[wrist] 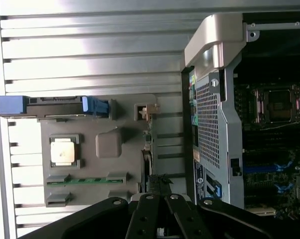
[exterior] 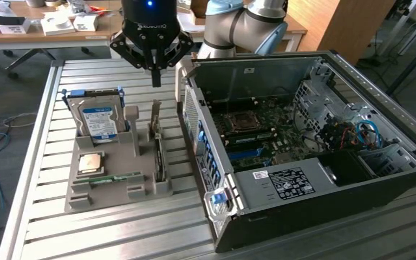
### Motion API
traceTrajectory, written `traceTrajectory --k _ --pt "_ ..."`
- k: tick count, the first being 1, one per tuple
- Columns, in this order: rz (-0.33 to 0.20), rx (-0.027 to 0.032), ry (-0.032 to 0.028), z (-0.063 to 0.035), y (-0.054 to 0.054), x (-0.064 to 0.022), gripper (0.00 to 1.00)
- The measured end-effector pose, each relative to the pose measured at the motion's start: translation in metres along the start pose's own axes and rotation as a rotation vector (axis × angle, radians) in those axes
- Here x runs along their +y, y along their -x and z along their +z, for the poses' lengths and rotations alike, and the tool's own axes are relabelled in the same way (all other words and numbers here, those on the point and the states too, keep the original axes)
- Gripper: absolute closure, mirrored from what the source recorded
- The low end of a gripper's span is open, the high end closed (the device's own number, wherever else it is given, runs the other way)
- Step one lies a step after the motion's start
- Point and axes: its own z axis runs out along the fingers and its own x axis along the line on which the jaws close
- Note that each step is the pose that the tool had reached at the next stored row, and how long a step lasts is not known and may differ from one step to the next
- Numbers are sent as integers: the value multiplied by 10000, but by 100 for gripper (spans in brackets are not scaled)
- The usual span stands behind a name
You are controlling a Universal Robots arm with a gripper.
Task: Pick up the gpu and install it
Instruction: 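Reach for the gpu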
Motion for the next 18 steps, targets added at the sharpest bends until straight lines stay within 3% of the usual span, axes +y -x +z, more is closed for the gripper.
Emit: traceTrajectory --k 18 --pt "0 0 0 -13 -9 -276 89"
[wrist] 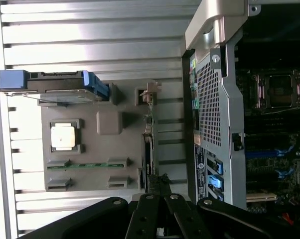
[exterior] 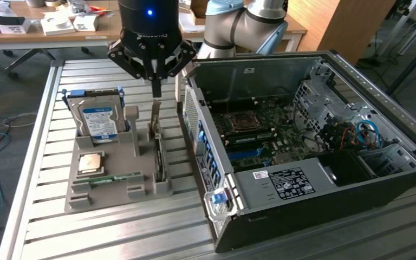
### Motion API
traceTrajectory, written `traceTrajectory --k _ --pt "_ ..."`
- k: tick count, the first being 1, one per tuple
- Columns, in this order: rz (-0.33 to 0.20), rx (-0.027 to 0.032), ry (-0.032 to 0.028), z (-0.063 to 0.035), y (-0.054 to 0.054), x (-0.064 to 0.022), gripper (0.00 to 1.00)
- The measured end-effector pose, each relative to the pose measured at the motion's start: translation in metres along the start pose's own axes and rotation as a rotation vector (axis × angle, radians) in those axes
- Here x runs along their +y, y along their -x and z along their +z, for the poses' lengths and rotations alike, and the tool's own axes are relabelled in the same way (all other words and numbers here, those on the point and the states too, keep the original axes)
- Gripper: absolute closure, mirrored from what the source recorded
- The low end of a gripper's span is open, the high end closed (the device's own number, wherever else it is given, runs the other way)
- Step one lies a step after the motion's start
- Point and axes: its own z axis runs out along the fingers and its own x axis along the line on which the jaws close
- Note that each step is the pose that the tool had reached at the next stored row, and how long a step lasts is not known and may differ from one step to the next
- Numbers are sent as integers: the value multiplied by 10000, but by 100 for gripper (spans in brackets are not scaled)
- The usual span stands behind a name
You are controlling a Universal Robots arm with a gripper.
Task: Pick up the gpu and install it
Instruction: 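Reach for the gpu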
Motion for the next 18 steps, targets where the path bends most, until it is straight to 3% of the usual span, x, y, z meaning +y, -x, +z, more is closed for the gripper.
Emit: traceTrajectory --k 18 --pt "-2 0 0 6 -91 -13 89"
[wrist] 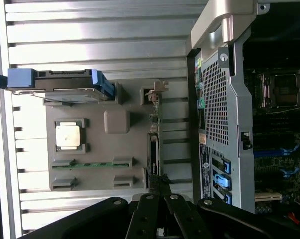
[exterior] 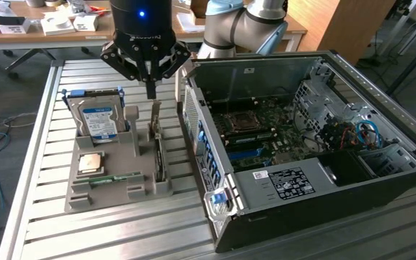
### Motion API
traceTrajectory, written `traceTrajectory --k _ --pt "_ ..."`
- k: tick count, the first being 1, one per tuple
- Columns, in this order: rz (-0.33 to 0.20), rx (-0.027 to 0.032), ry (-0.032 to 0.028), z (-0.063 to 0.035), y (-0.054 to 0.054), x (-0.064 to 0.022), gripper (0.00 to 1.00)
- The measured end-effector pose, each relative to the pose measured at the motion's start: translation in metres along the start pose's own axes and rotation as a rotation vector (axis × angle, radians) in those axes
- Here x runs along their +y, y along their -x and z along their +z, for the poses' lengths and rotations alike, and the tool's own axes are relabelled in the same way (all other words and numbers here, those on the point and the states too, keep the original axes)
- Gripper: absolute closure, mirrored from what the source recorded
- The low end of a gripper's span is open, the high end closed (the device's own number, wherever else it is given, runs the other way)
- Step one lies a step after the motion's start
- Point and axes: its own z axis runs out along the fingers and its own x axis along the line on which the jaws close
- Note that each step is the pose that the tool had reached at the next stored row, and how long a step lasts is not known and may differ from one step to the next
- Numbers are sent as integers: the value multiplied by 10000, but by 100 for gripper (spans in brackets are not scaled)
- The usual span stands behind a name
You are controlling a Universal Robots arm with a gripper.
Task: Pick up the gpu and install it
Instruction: 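Reach for the gpu, then pick up the gpu and move the gpu toward the slot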
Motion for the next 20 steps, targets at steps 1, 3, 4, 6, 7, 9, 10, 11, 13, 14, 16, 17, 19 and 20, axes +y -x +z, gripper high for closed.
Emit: traceTrajectory --k 1,3,4,6,7,9,10,11,13,14,16,17,19,20 --pt "1 0 -1 0 -1 0 89" --pt "1 0 0 0 -1 0 89" --pt "1 0 0 0 -1 0 89" --pt "1 0 0 0 -1 0 89" --pt "1 0 0 0 -1 0 89" --pt "1 0 0 0 -1 0 89" --pt "2 0 -1 0 -1 0 89" --pt "1 0 0 0 -1 0 89" --pt "1 0 0 0 -1 0 89" --pt "1 0 0 0 -1 0 89" --pt "1 0 0 0 -1 0 89" --pt "1 0 -1 0 -1 0 83" --pt "1 0 0 0 -1 0 77" --pt "1 0 0 0 -1 0 71"
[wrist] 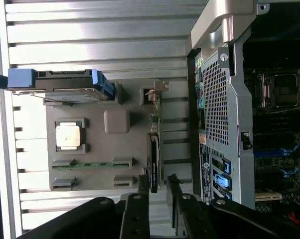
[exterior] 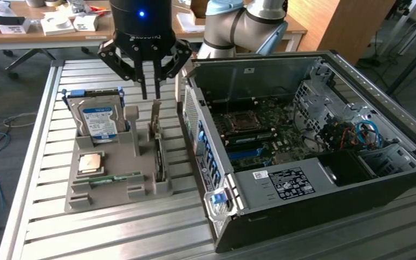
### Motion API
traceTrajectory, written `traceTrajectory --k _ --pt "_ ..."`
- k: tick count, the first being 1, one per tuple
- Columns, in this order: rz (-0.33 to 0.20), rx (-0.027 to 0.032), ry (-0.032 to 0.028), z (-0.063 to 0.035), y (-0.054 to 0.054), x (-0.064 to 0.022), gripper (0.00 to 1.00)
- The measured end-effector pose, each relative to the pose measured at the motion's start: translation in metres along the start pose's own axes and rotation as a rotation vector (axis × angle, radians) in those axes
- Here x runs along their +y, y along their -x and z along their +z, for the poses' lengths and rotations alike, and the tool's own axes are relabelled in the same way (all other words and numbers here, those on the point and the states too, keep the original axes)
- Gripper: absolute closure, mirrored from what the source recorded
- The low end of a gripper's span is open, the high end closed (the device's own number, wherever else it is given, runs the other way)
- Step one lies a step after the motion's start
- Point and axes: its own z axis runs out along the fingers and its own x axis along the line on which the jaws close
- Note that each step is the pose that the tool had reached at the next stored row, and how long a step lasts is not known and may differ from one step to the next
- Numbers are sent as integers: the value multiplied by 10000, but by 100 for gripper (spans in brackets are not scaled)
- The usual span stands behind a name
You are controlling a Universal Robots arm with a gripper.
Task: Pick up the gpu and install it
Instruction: 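Pick up the gpu and move the gpu toward the slot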
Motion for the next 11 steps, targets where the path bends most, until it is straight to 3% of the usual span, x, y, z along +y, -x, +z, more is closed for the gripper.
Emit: traceTrajectory --k 3,4,11 --pt "0 0 0 0 0 0 65" --pt "0 0 0 0 0 0 58" --pt "0 0 0 5 0 0 58"
